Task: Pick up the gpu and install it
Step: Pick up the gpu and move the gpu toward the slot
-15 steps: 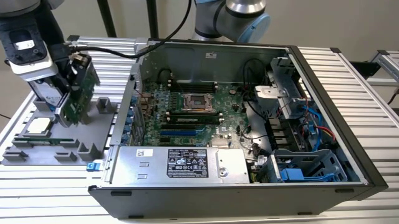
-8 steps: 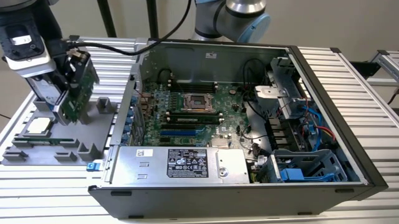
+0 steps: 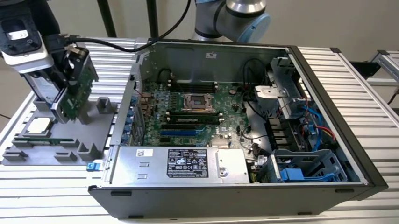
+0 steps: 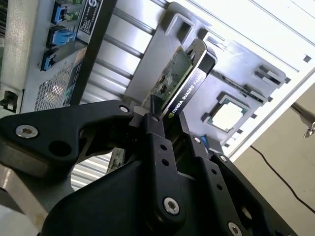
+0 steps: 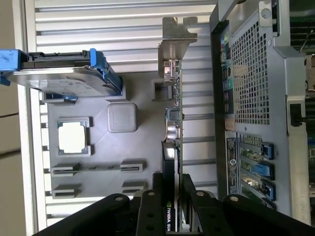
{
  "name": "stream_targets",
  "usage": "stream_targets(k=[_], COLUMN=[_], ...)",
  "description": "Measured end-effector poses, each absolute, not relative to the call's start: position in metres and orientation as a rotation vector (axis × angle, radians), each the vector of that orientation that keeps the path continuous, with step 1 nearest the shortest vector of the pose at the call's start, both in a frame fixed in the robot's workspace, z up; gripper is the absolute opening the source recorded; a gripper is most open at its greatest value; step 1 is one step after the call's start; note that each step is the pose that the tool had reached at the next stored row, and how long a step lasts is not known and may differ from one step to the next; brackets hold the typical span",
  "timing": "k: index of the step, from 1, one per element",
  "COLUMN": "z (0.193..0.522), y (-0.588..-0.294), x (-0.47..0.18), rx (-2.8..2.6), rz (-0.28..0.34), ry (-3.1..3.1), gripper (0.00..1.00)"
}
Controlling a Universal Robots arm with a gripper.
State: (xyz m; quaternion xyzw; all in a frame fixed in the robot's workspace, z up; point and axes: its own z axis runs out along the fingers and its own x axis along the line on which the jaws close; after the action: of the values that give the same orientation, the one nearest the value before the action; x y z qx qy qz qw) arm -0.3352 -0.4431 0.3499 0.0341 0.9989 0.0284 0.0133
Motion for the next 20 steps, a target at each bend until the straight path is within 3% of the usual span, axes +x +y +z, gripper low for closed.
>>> stream_targets(k=[20], z=[0.367], y=[-0.443], x=[-0.335], rx=[0.106], rz=[0.089], ry=[3.112], gripper=[0.0])
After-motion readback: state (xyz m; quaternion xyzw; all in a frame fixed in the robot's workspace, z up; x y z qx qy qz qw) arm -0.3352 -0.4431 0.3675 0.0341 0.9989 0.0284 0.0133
